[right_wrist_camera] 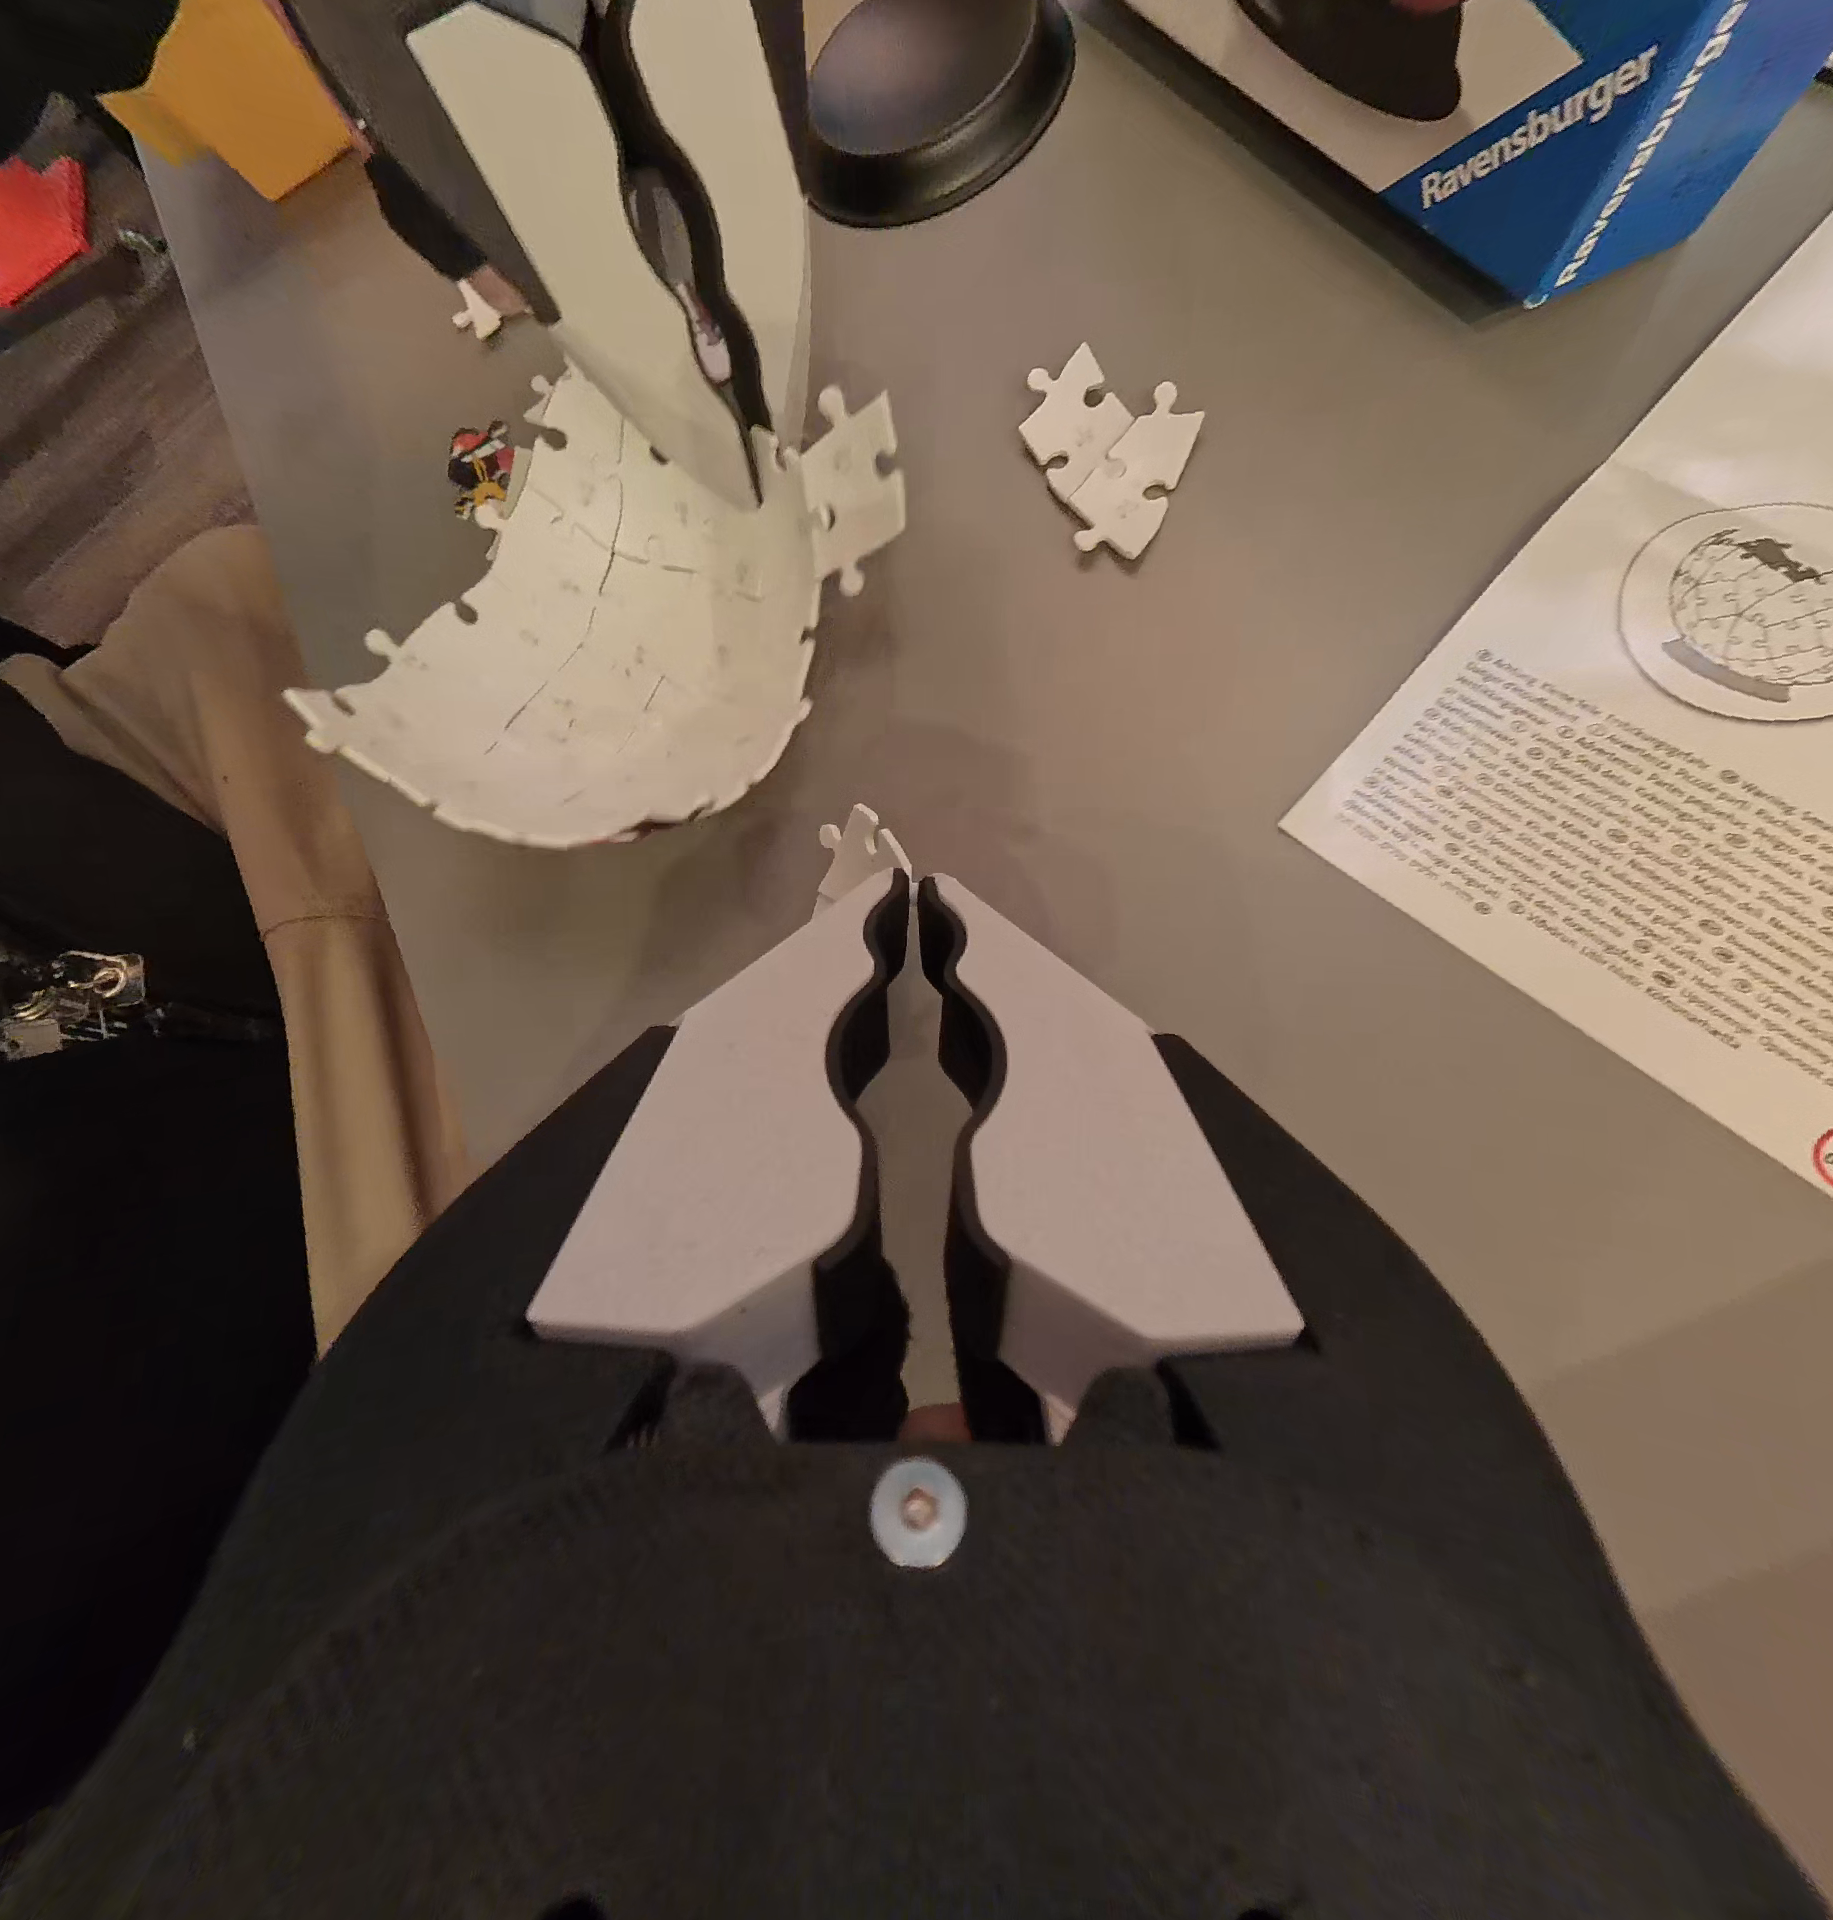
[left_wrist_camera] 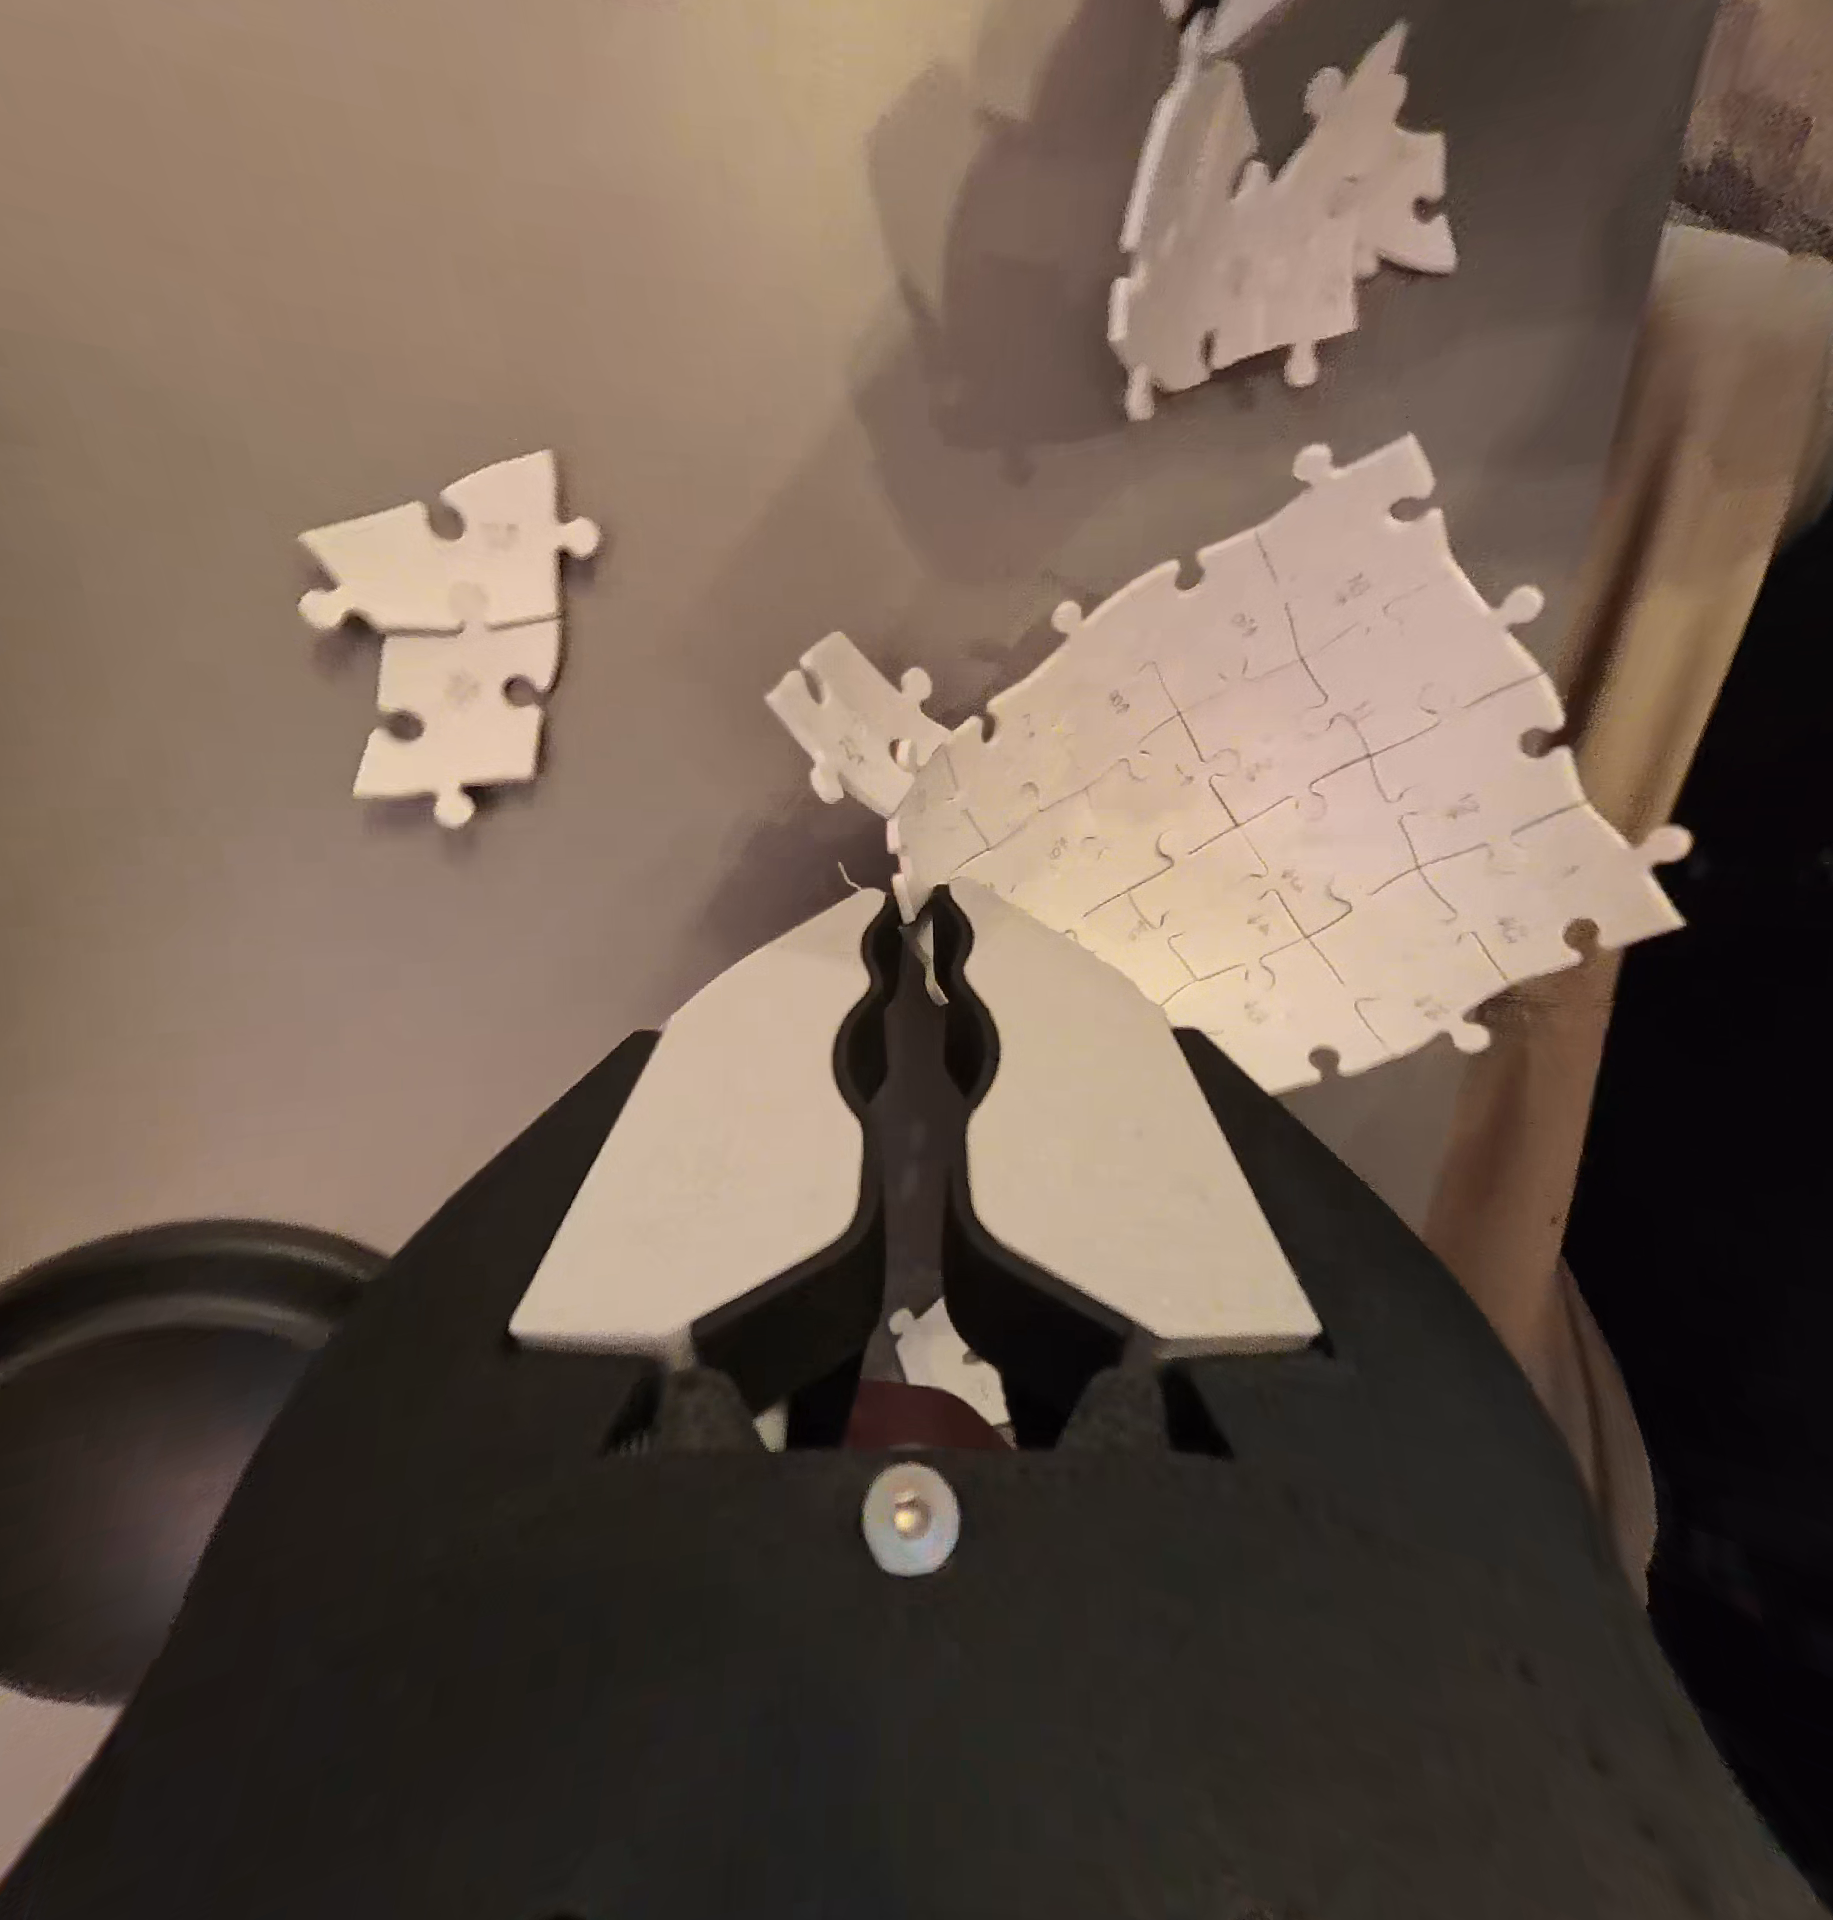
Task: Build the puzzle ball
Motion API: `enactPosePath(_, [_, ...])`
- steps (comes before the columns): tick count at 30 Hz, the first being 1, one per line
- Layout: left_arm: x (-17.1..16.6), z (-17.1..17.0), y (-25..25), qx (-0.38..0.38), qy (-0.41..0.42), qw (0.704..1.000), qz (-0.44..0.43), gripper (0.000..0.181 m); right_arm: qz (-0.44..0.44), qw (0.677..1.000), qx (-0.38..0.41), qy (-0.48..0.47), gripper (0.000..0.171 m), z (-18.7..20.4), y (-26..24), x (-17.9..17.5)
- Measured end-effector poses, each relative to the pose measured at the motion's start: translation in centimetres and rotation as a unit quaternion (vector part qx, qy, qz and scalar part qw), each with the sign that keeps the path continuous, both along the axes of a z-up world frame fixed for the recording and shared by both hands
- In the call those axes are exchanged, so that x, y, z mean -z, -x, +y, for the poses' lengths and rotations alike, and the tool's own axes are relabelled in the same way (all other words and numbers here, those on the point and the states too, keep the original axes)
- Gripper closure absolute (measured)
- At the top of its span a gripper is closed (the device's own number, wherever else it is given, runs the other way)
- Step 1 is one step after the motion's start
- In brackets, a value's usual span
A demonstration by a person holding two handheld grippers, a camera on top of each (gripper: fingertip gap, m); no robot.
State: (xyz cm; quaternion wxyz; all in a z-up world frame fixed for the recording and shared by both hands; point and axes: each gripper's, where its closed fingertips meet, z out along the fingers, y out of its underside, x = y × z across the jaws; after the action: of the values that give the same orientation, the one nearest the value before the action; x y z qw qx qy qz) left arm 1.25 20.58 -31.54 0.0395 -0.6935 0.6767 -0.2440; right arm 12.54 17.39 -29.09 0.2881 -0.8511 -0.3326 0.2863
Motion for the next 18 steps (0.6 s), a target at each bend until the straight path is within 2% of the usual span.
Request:
enactPosePath(10, [0.1, -0.7, -1.7, 0.055, -0.01, 0.998, 0.032, 0.175, 0.046, 0.999, -0.013, 0.021, 0.171, 1.3, 1.4, -1.0])
enactPosePath(18, [0.1, -1.0, -2.0, 0.077, -0.01, 0.995, 0.057, 0.175, 0.059, 0.994, -0.024, 0.094, 0.171, 1.8, 2.5, -0.7])
